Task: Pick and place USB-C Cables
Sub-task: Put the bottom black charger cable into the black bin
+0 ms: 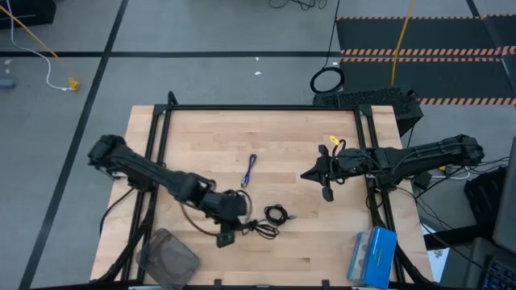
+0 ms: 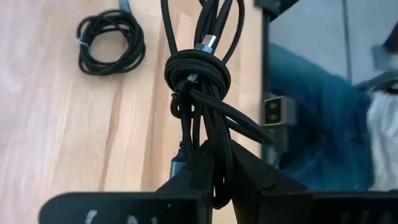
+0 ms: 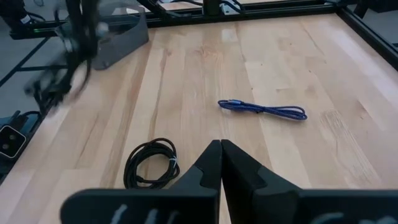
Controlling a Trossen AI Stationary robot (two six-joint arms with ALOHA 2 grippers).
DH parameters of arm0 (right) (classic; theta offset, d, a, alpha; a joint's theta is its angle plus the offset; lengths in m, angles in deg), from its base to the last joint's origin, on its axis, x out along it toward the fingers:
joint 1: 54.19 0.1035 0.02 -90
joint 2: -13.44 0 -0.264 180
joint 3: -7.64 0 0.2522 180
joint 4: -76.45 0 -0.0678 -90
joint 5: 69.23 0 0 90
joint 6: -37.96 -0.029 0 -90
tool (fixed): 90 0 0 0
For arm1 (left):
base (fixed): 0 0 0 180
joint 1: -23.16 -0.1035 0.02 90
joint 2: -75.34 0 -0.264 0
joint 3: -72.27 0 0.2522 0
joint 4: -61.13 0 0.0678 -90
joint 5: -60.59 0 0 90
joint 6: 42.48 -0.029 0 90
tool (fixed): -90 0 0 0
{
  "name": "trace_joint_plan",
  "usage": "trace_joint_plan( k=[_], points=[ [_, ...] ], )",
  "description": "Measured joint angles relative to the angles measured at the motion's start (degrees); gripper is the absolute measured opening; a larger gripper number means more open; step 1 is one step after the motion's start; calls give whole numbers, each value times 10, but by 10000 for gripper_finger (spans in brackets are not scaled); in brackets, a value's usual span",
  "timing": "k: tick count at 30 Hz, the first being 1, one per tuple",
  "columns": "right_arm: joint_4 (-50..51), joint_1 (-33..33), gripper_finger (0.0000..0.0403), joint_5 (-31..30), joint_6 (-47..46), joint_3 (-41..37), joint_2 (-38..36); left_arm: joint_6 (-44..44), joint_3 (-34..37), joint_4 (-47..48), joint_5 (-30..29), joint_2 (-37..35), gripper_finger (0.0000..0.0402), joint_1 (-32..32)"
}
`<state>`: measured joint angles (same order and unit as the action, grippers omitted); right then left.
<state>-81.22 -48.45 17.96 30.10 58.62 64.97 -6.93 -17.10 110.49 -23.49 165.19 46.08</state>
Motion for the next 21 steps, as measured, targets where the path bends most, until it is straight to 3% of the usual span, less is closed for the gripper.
trace_joint_plan(
  k=[11,17,21],
  points=[
    [-1,0,0,-1,0,0,0,85,-12,161,-22,-120,19,78],
    [-2,0,0,-1,0,0,0,164,-83,331,-47,-123,22,141],
    [-2,0,0,-1,0,0,0,192,-114,376,-49,-121,23,192]
  ],
)
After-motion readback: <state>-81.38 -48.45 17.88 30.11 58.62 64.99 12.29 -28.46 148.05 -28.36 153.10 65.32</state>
